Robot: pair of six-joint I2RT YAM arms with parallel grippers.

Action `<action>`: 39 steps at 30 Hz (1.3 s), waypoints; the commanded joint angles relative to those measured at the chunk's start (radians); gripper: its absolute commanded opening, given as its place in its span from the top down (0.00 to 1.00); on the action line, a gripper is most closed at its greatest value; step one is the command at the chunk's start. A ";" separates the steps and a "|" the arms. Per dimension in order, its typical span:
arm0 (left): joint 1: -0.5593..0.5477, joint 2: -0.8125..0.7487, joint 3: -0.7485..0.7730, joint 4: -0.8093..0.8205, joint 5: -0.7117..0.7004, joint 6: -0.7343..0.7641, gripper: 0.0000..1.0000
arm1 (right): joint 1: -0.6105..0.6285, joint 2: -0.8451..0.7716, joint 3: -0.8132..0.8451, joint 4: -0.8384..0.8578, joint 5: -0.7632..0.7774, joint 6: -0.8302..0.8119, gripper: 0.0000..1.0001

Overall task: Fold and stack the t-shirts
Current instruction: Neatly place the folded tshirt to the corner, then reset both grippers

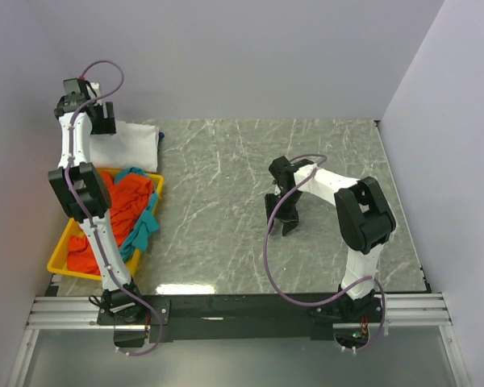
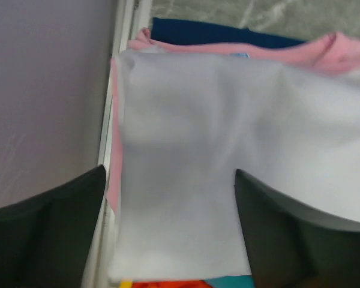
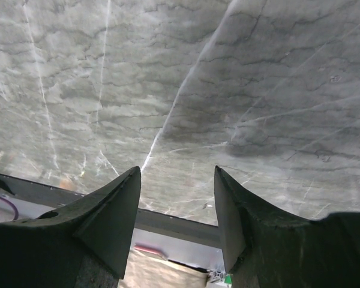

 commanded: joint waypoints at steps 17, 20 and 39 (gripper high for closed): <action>-0.007 -0.374 -0.300 0.268 0.051 -0.379 0.00 | 0.010 -0.266 -0.028 0.094 0.112 0.057 0.40; -0.059 -0.512 -0.476 0.325 0.065 -0.427 0.01 | 0.008 -0.325 -0.059 0.136 0.149 0.070 0.40; -0.609 -1.153 -1.310 0.495 -0.282 -0.702 0.00 | 0.003 -0.586 -0.227 0.366 0.339 0.135 0.39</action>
